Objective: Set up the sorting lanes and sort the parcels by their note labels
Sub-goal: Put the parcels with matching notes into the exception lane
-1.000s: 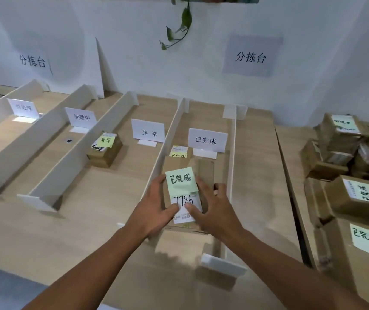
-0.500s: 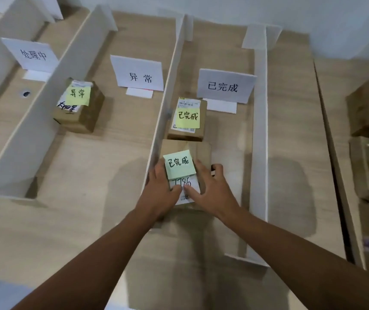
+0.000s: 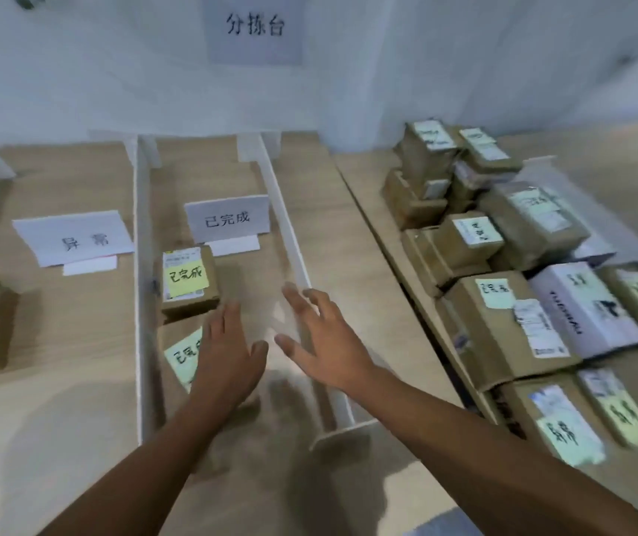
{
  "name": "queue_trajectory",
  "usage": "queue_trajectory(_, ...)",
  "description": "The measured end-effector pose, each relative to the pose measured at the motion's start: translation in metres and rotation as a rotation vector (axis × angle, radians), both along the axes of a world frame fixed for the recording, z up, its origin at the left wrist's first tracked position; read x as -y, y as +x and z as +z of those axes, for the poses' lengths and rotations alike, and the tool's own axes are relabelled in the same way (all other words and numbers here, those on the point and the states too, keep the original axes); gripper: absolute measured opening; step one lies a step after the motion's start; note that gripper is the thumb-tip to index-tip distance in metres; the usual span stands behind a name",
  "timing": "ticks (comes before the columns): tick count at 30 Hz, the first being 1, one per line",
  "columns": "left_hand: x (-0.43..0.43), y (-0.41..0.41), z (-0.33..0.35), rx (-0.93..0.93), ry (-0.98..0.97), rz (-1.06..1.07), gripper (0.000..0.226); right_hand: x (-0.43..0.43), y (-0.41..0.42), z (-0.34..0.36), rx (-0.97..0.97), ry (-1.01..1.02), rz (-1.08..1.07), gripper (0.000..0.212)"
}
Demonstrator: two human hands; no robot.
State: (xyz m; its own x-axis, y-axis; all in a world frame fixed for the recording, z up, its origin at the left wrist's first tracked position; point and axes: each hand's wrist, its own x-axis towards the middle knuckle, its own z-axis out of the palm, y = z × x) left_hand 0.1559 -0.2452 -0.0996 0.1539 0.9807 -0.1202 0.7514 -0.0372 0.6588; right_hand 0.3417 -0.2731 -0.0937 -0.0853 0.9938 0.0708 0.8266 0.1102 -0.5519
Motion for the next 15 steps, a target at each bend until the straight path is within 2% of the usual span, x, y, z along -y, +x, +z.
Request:
queue_trajectory(3,0.001,0.063,0.041,-0.029,0.176,-0.245,0.078,0.044,0.081,0.050,0.073,0.077,-0.113,0.071)
queue_trajectory(9,0.060,0.215,0.094,0.092,0.419,-0.553,0.075,0.171,0.244,0.101,0.225,0.100,-0.312,0.070)
queue_trajectory(15,0.144,0.372,0.102,0.140,0.456,-0.695,0.077,0.273,0.383,0.107,0.213,0.123,-0.434,0.070)
